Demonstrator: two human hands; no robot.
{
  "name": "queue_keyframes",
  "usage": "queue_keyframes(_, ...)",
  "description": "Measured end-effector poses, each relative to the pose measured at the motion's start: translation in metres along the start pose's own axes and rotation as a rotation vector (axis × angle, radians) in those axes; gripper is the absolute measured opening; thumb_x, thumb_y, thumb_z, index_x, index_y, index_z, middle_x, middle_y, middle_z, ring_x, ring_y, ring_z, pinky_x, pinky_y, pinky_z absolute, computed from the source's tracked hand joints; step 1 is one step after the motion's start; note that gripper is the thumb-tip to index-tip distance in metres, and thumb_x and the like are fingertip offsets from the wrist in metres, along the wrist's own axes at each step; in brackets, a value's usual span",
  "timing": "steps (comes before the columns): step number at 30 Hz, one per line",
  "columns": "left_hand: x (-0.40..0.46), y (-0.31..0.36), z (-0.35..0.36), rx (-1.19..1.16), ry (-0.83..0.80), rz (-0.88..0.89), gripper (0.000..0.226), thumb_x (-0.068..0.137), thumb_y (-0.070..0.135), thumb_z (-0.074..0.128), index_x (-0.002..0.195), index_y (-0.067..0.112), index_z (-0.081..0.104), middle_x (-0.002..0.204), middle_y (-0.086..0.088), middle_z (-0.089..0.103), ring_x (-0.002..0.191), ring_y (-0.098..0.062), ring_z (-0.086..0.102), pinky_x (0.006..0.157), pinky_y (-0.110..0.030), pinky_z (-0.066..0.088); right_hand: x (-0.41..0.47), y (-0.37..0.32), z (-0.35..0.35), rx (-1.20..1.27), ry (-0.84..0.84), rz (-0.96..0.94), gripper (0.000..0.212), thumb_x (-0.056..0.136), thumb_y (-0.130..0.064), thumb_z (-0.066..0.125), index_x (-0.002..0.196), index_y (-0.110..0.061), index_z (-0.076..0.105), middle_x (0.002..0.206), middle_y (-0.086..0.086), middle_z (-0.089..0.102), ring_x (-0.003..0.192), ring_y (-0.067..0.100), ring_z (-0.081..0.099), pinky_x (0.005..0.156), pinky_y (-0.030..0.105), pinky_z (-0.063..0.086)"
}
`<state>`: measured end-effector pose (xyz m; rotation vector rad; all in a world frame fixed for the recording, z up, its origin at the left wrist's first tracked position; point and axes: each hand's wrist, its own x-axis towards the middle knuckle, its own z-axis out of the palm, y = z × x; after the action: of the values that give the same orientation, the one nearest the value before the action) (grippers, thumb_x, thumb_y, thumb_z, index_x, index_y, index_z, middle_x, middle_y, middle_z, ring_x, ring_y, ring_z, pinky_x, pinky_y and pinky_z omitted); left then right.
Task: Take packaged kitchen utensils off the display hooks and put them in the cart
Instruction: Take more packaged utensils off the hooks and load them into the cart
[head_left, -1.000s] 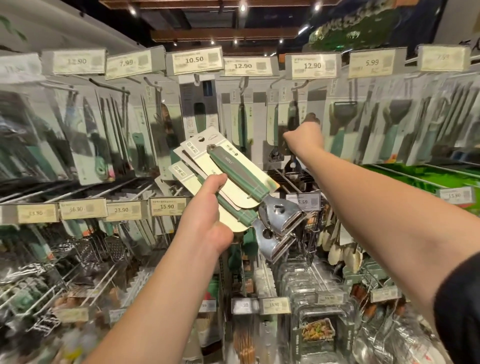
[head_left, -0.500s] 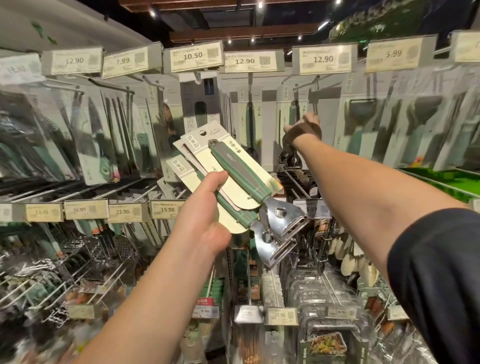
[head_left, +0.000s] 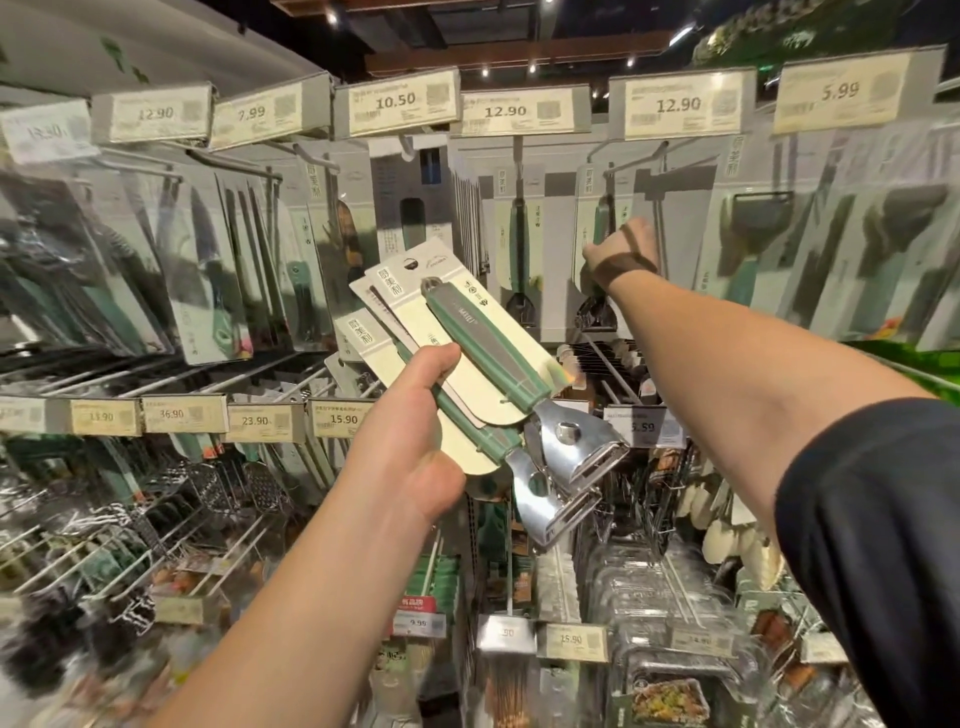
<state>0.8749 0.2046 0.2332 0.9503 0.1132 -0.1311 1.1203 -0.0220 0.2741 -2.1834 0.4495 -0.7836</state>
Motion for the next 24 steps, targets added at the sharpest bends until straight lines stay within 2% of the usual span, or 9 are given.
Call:
queue_keyframes(2,-0.003,0.001,-0.001,0.002,0.009,-0.003,0.014,0.097,0.023,0.060,0.095,0.011,0.067,0.090,-0.012,0.078,0.080,-0.029,0.075,0.087,-0.051,0.055,0.001,0.000,0.001,0.024,-0.006,0.007,0.060,0.092,-0.020,0.067,0.142,-0.003,0.039,0.145,0.015,0.043,0.126,0.032,0.053,0.106,0.042,0.048)
queue_keyframes(5,-0.006,0.002,-0.004,0.008,0.015,0.002,0.015,0.097,0.023,0.060,0.092,0.011,0.068,0.082,-0.010,0.077,0.071,-0.026,0.075,0.084,-0.047,0.057,0.003,0.000,0.001,0.025,-0.020,0.013,0.061,0.092,-0.019,0.067,0.143,-0.004,0.037,0.147,0.015,0.042,0.125,0.032,0.053,0.105,0.041,0.049)
queue_keyframes(9,-0.010,0.005,-0.010,-0.004,0.015,0.003,0.015,0.097,0.023,0.061,0.094,0.011,0.068,0.085,-0.010,0.078,0.071,-0.026,0.075,0.085,-0.049,0.056,0.002,0.003,-0.004,0.010,-0.020,0.071,0.076,0.089,-0.022,0.071,0.150,-0.005,0.029,0.154,0.016,0.031,0.130,0.035,0.050,0.109,0.042,0.045)
queue_keyframes(13,-0.015,0.007,-0.024,-0.019,0.003,-0.013,0.016,0.097,0.023,0.060,0.099,0.010,0.069,0.091,-0.011,0.077,0.077,-0.028,0.075,0.088,-0.051,0.056,-0.030,-0.003,-0.020,-0.069,-0.064,0.075,0.073,0.096,-0.029,0.060,0.153,-0.005,0.022,0.157,0.017,0.024,0.138,0.035,0.040,0.113,0.037,0.037)
queue_keyframes(15,-0.017,0.006,-0.032,-0.043,0.011,-0.019,0.017,0.097,0.023,0.060,0.101,0.010,0.070,0.097,-0.012,0.077,0.085,-0.030,0.075,0.091,-0.053,0.055,-0.067,-0.011,-0.035,-0.069,-0.124,-0.029,0.060,0.100,-0.035,0.053,0.148,-0.005,0.032,0.146,0.017,0.042,0.122,0.030,0.051,0.095,0.029,0.046)
queue_keyframes(17,-0.019,0.001,-0.040,-0.055,0.020,-0.025,0.016,0.096,0.022,0.061,0.100,0.010,0.071,0.098,-0.012,0.078,0.085,-0.029,0.075,0.090,-0.052,0.056,-0.111,-0.015,-0.050,0.067,-0.244,-0.123,0.037,0.097,-0.039,0.055,0.125,-0.014,0.053,0.112,0.007,0.062,0.086,0.017,0.058,0.069,0.025,0.045)
queue_keyframes(18,-0.020,-0.002,-0.045,-0.058,0.020,-0.028,0.016,0.096,0.022,0.061,0.098,0.010,0.071,0.094,-0.011,0.078,0.080,-0.028,0.075,0.085,-0.049,0.057,-0.134,-0.017,-0.058,0.143,-0.357,-0.161,0.033,0.095,-0.043,0.057,0.114,-0.016,0.059,0.102,0.004,0.065,0.078,0.014,0.057,0.068,0.026,0.046)
queue_keyframes(21,-0.022,-0.014,-0.056,-0.056,0.030,-0.058,0.016,0.097,0.022,0.060,0.098,0.011,0.072,0.085,-0.009,0.078,0.071,-0.025,0.075,0.073,-0.042,0.059,-0.205,-0.020,-0.081,0.257,-0.705,-0.204,0.034,0.093,-0.053,0.060,0.110,-0.024,0.063,0.105,-0.004,0.069,0.087,0.009,0.063,0.080,0.029,0.053)
queue_keyframes(24,-0.025,-0.028,-0.064,-0.053,0.030,-0.103,0.022,0.097,0.021,0.060,0.112,0.009,0.071,0.094,-0.012,0.078,0.078,-0.028,0.075,0.074,-0.043,0.060,-0.268,-0.023,-0.092,0.079,-0.816,-0.331,0.047,0.086,-0.067,0.053,0.125,-0.040,0.050,0.102,-0.022,0.063,0.090,-0.003,0.062,0.074,0.019,0.048)
